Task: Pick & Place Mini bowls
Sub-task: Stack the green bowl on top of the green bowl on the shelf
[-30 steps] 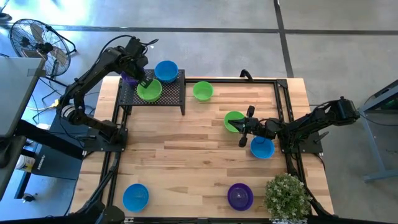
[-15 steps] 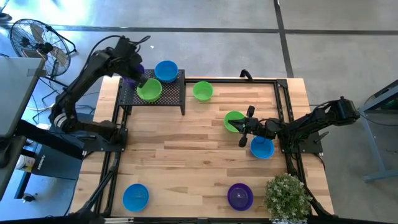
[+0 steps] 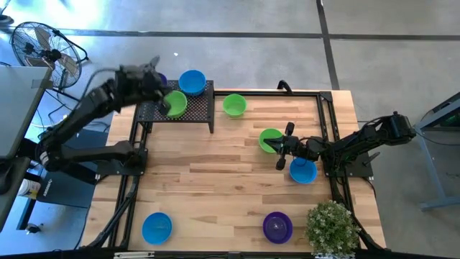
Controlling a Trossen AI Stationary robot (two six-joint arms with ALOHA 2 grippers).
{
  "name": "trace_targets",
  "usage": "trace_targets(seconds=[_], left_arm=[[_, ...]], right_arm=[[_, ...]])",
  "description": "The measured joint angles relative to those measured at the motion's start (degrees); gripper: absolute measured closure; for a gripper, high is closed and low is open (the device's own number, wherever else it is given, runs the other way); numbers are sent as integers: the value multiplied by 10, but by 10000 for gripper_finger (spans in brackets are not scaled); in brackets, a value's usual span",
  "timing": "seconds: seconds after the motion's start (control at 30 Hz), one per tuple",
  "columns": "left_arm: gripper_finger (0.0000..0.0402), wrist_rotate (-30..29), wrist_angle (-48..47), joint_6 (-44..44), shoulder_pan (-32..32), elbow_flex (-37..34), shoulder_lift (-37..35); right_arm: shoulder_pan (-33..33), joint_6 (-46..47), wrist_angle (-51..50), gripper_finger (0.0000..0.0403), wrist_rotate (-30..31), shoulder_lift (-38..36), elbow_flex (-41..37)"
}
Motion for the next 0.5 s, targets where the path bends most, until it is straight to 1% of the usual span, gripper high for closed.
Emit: trace_targets(seconds=[0.1, 0.23, 0.37, 0.5], left_arm=[[398, -1, 97, 0, -66, -92, -37], [397, -2, 266, 2, -143, -229, -68], [397, -4, 448, 20, -211, -344, -69], [397, -10, 577, 37, -265, -415, -46]], right_arm=[[0, 0, -1, 401, 0, 0, 0], [0, 0, -1, 402, 0, 0, 0], [0, 0, 0, 401, 0, 0, 0], [0, 0, 0, 402, 2, 0, 0]])
